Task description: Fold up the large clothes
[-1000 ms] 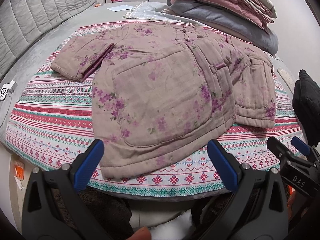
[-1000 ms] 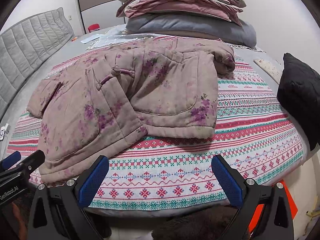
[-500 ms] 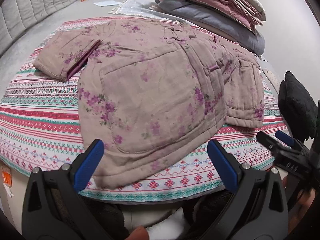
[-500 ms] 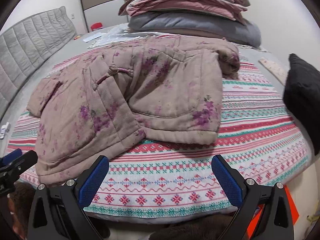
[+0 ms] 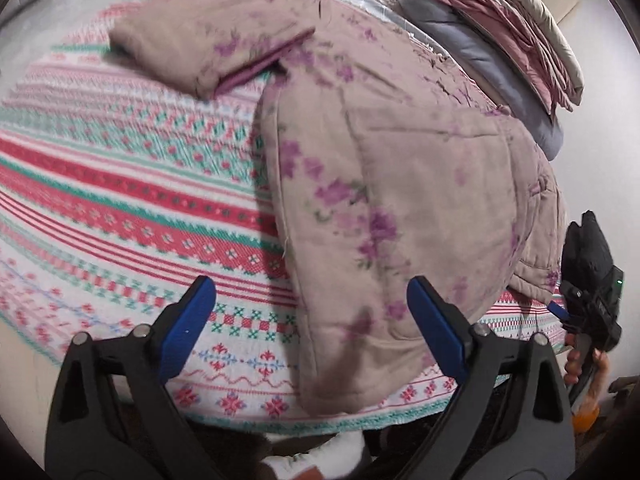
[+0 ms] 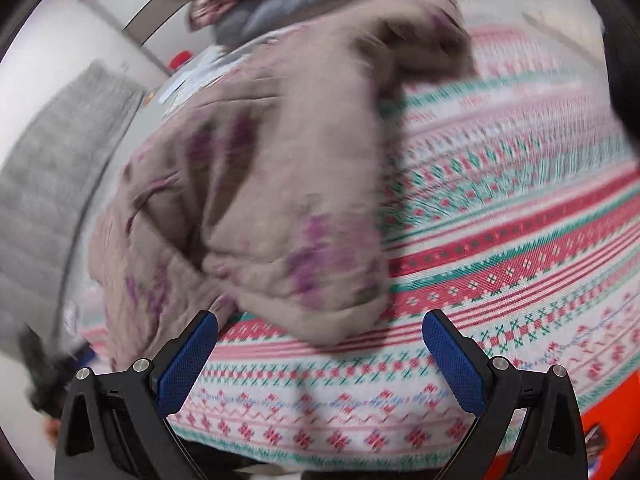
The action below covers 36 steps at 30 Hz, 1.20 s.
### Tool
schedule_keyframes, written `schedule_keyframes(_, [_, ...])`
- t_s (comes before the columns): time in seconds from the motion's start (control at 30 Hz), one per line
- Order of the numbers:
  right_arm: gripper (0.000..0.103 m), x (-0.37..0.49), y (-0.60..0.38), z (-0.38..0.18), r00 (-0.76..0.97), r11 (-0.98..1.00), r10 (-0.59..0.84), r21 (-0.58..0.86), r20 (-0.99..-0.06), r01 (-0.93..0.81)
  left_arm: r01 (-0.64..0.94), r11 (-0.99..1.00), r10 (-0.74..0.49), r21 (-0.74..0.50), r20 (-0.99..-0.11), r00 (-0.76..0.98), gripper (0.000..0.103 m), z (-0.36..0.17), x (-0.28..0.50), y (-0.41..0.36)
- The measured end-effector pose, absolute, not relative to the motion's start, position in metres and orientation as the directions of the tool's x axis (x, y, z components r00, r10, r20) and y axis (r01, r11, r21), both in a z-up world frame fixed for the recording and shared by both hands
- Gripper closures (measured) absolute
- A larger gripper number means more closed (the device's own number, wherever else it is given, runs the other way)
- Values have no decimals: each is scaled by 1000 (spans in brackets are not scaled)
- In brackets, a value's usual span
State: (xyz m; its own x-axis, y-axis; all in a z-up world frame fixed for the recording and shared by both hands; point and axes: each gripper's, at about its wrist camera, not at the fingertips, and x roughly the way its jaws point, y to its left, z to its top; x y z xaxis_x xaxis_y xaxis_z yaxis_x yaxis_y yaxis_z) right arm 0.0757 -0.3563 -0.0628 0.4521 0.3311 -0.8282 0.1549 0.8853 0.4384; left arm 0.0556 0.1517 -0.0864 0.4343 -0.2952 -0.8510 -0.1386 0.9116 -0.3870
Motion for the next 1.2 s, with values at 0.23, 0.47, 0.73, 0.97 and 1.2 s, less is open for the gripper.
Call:
schedule_keyframes(0.23, [6, 111, -383, -101, 458, 772, 482, 610, -747, 181, -50, 786, -549, -616, -733, 402, 15, -115, 60, 138])
schedule_keyframes(0.47, [66, 137, -362, -127, 454, 617, 658, 776, -602, 134, -12, 734, -630, -679, -688, 362, 60, -122, 62, 122])
schedule_keyframes(0.73, [90, 94, -356, -65, 502, 627, 673, 779, -544, 3, 47, 670, -669, -741, -575, 471, 82, -56, 39, 154])
schedule_keyframes(0.97, [90, 26, -395, 12, 618, 665, 605, 746, -502, -46, 9, 710, -602, -704, -601, 526, 86, -4, 21, 202])
schedule_keyframes(1.2, [91, 13, -421, -50, 526, 764, 470, 625, -709, 160, -80, 917, -359, -390, -897, 258, 86, -88, 10, 174])
